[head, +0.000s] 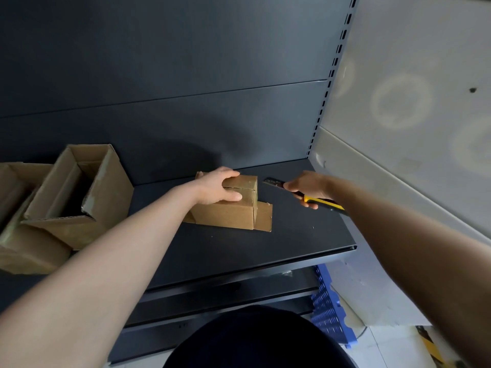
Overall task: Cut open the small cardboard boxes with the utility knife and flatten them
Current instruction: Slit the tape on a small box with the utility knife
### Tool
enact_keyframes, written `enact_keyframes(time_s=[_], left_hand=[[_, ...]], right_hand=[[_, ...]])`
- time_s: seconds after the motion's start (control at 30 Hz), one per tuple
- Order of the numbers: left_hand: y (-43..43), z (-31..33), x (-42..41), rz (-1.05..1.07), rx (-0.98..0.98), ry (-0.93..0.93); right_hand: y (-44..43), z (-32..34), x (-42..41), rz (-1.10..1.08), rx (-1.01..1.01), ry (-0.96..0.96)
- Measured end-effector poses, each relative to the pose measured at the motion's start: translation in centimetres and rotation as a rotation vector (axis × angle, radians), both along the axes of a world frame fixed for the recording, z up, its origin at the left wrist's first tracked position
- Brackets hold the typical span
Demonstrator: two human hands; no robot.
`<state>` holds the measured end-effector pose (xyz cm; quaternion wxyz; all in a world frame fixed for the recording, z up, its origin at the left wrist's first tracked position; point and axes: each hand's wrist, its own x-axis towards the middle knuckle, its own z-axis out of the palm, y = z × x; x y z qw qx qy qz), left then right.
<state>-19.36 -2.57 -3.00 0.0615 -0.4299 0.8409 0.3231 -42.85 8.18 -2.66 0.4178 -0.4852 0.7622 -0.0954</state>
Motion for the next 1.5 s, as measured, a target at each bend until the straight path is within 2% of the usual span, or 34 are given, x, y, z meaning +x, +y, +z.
enact_keyframes(time_s=[0.1,0.2,0.4,0.6,0.77,0.93,1.03,1.1,1.2,1.33,1.4,1.5], left_hand=[[0.3,-0.6,-0.1,0.032,-0.066,0.059],[0.9,-0.9,-0.2,0.067,-0.103,0.107],[1.8,-1.1,0.8,0.021,-0.409,0.197],[2.6,-1.1,2.5,-0.018,-0.270,0.165],[2.5,-1.2,2.3,-0.061,-0.289,0.091],[2.5,-1.6,2.5,-0.101,-0.364,0.116],[2.4,-1.9,2.6,-0.090,-0.375,0.135],[2.2,-1.7,2.6,-0.048,-0.326,0.166],[1.9,-1.5,2.5,0.064,-0.202,0.270],[1.6,-2.2,2.8,0.197,-0.280,0.220],[1.6,-2.6,3.1,0.316,-0.151,0.217],[1.2,-2.8,3.5,0.517,0.041,0.352]], right_hand=[[0.0,-0.8,0.1,-0.103,-0.108,-0.033],[-0.9,-0.9,1.7,-0.039,-0.162,-0.030],[-3.3,-1.1,5.6,0.033,-0.172,-0.041],[-3.6,-1.4,6.0,-0.006,-0.114,-0.059],[-4.2,-1.0,6.4,-0.060,-0.085,-0.052],[-4.6,-0.7,6.9,-0.097,-0.047,0.038],[-4.1,-0.9,6.8,-0.023,-0.093,-0.074],[-3.6,-1.1,6.7,0.045,-0.136,-0.135],[-3.7,-1.4,6.4,0.033,-0.203,-0.101],[-4.1,-1.6,6.1,0.017,-0.231,-0.046],[-4.1,-2.0,6.0,0.003,-0.239,-0.019],[-4.1,-2.0,6.1,0.014,-0.253,0.066]])
